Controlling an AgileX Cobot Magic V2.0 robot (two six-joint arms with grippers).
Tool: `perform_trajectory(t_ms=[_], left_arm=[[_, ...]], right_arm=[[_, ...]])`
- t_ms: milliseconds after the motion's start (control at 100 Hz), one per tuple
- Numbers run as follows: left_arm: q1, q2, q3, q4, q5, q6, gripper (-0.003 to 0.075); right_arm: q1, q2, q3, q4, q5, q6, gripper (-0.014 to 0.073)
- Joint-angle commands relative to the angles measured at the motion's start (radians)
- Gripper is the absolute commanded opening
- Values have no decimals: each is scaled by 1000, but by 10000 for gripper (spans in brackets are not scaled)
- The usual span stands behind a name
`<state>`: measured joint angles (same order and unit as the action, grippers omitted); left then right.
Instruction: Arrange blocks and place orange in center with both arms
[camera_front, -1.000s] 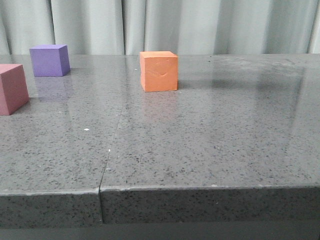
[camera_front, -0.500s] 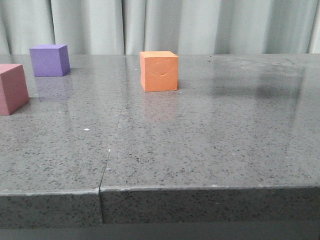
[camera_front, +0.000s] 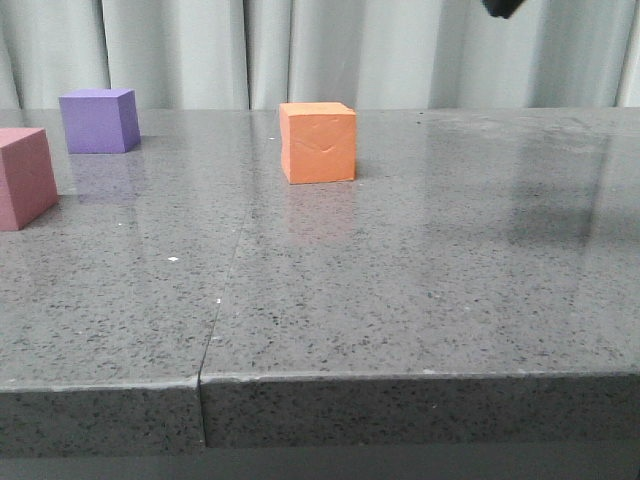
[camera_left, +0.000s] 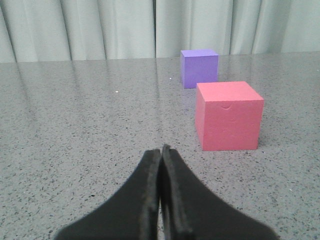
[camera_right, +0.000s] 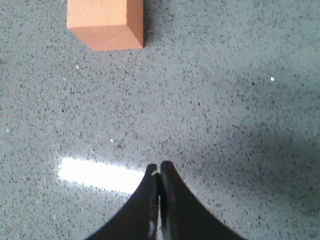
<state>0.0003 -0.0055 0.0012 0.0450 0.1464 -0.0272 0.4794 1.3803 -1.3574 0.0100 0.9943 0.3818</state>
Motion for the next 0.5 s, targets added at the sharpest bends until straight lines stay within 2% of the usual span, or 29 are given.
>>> perform_trajectory(t_ms=[0,260,490], left_arm=[[0,-29,39,-8,-81,-4,-20],[0,-29,39,-8,-81,-4,-20],[0,-29,39,-8,-134,-4,-20]], right_arm=[[-2,-111,78,-22,-131,-8,15],[-2,-353,385,-80,-337,-8,15],[-2,-544,570,-110,-406,-8,15]])
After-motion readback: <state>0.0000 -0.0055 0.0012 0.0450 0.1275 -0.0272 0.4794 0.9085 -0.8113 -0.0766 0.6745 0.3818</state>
